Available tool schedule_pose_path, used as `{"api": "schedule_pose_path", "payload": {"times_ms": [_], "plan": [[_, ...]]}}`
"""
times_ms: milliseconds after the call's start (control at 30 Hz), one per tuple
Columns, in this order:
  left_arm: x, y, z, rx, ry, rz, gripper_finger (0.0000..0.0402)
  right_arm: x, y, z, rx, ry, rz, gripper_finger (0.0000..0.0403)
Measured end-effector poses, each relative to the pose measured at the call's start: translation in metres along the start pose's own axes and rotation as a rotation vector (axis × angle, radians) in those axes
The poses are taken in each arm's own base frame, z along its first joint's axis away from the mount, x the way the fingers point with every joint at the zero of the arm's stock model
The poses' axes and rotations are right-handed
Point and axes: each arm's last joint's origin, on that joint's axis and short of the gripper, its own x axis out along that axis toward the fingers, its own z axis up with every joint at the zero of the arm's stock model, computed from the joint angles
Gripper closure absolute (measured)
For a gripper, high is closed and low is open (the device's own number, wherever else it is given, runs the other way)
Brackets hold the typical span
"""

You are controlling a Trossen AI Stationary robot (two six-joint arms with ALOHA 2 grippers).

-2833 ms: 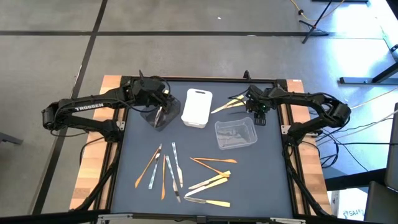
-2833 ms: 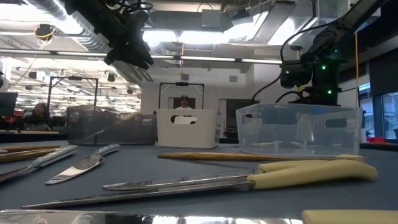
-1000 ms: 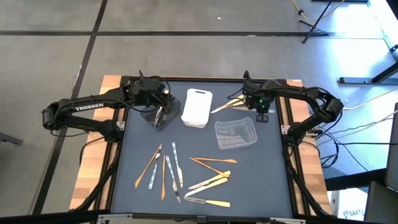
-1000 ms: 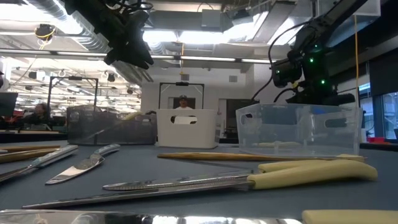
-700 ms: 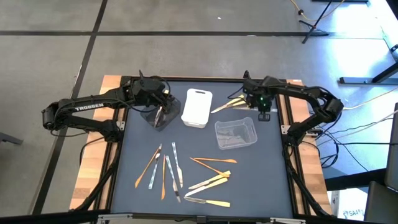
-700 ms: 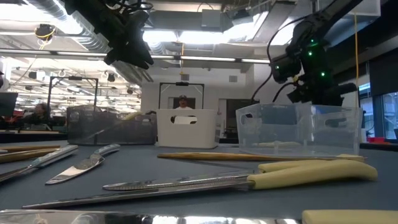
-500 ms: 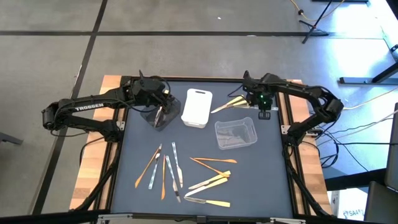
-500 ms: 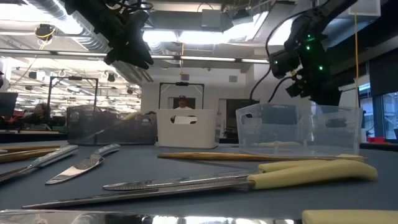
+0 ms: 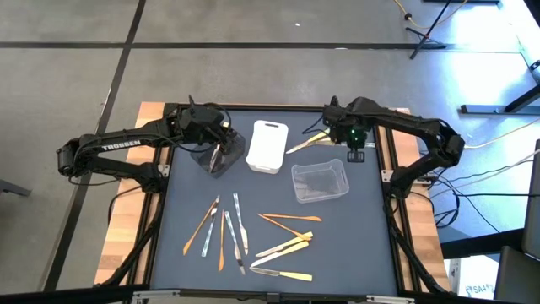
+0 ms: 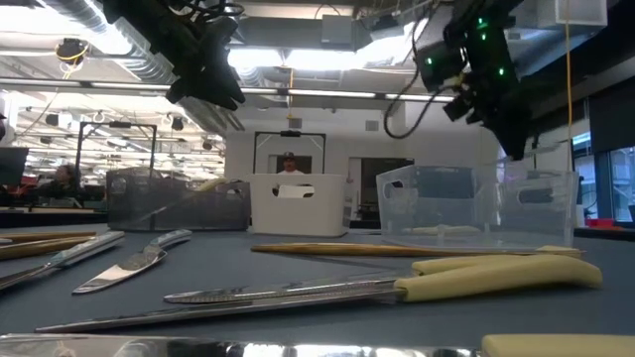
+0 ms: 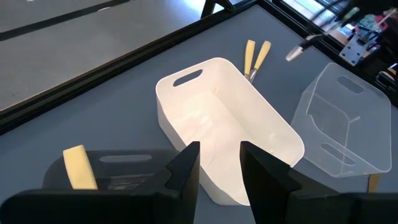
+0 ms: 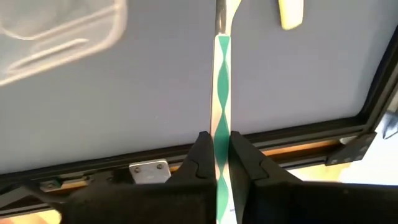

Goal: Sort silverware by color (type)
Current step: Put the top green knife into the transparent bin

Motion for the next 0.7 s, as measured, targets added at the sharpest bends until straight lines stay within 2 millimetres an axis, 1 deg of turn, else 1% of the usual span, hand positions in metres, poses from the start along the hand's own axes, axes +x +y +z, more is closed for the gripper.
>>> {"api": "schedule_pose_path", "payload": {"times_ms": [167,300,500,700], "plan": [[0.0,0.0,0.0,0.0,0.0,0.0,0.0293,-0.017,0.024,0.007,-0.035,-0.023,-0.016,0.0402],[0.0,0.0,0.0,0.0,0.0,0.0,0.0293,-0.026,0.042,0.011,-0.043,-0.039,-0.005,0.0398],[0.0,0.0,0.0,0.0,0.0,0.0,0.0293,-0.031,0.071,0.015,-0.099,-0.064,0.027,0.0396],[0.0,0.0,0.0,0.0,0.0,0.0,0.0293,-0.034,0.094,0.017,-0.111,-0.08,0.072,0.0394]]}}
